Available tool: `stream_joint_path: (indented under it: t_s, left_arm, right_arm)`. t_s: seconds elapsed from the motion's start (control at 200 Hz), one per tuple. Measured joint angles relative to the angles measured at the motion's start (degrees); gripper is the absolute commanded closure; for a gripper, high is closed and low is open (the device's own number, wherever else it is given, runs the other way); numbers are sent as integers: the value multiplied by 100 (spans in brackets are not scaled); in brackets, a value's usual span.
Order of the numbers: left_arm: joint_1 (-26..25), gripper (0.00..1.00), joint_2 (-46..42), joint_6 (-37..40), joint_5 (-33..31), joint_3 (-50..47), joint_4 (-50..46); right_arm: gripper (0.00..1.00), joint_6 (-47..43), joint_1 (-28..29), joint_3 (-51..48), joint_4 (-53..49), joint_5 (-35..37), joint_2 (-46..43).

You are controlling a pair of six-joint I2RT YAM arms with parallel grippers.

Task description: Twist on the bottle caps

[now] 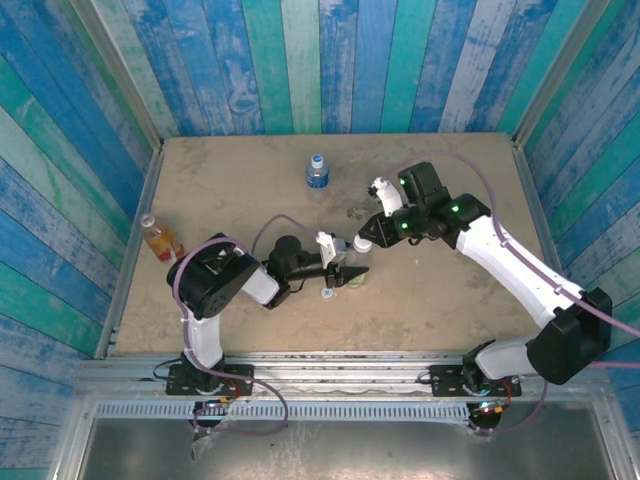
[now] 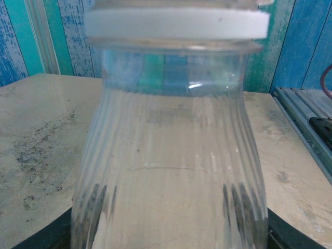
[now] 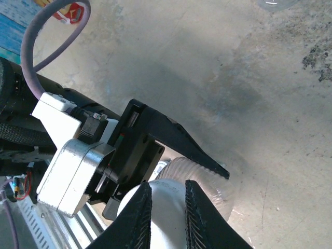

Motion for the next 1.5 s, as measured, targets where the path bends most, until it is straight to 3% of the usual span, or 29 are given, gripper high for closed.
stream_joint_path:
  t_s: [0.225,0.355,0.631,0.826,1.196,1.277,1.382,1.502]
  left_arm:
    - [-11,42,33,24,48,-11,74]
    - [-11,42,33,-44,-15,-9,72]
    - [-11,42,33,-66,-35,-9,68]
    - [-11,45,33,-63,-35,-7,68]
    - [-11,44,33,-44,-39,-7,70]
    - [-11,44,33,-44,-39,-7,70]
    - [-11,44,33,-42,-39,-9,70]
    - [-11,44,17,-39,-33,-31,59]
  right_arm:
    - [81,227,-55,-385,-140,-61,-511]
    - [74,271,11,-378,-426,-118,-616]
    - [74,203,-68,251,-535,-70,-28]
    - [80,129,-98,361,-483,-87,221]
    - [81,415,-96,-595,-328,-382,-758]
    - [74,424,-98,-531,-330,-354,-780]
    - [57,319,-133,-313,-341,-234,-713]
    - [46,-243,-142,-37,-341,-234,-623]
